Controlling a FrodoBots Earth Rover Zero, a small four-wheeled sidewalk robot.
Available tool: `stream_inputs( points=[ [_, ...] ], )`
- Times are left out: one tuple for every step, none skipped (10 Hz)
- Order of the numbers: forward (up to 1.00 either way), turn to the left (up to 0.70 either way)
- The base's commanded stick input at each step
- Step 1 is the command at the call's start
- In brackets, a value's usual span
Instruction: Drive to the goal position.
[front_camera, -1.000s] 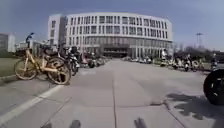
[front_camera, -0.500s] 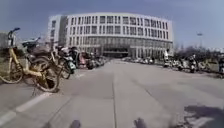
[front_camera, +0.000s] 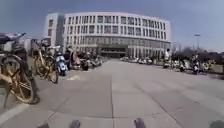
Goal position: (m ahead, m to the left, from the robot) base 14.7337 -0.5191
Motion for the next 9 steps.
stream_inputs(
  points=[
    [1.0,0.0],
    [1.0,0.0],
    [1.0,-0.11],
    [1.0,-0.27],
    [1.0,-0.27],
    [1.0,-0.27],
    [1.0,-0.27],
    [1.0,-0.27],
    [1.0,-0.27]
  ],
)
